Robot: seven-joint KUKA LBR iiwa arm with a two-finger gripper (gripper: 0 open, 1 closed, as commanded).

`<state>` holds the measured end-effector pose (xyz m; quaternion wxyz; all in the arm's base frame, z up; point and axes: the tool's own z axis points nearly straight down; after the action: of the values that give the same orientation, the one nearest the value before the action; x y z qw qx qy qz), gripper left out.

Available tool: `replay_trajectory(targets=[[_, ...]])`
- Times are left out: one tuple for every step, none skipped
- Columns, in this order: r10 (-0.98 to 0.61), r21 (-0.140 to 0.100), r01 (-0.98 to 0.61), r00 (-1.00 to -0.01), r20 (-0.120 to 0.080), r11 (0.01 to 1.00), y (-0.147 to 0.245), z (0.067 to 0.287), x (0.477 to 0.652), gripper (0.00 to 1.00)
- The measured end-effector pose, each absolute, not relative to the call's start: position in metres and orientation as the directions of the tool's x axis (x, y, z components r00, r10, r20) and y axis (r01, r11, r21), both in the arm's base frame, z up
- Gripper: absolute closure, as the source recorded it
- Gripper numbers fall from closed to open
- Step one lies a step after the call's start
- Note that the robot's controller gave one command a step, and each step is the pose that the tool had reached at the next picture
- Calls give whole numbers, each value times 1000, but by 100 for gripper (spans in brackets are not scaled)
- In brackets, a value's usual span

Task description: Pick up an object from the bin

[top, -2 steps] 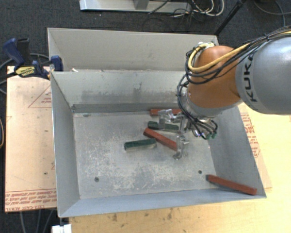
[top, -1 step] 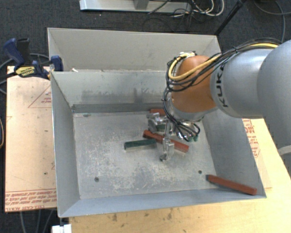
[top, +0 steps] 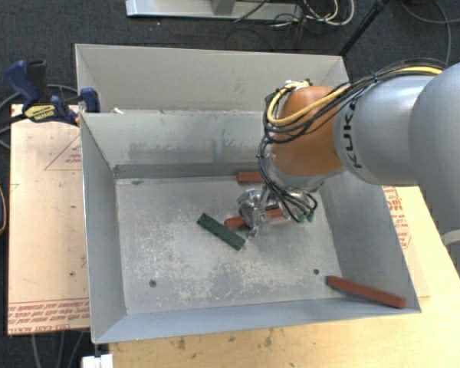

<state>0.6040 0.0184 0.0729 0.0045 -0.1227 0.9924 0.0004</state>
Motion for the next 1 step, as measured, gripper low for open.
replay_trajectory(targets=[[-330, -2, -330, -944, -8, 944, 56, 73, 616, 100]])
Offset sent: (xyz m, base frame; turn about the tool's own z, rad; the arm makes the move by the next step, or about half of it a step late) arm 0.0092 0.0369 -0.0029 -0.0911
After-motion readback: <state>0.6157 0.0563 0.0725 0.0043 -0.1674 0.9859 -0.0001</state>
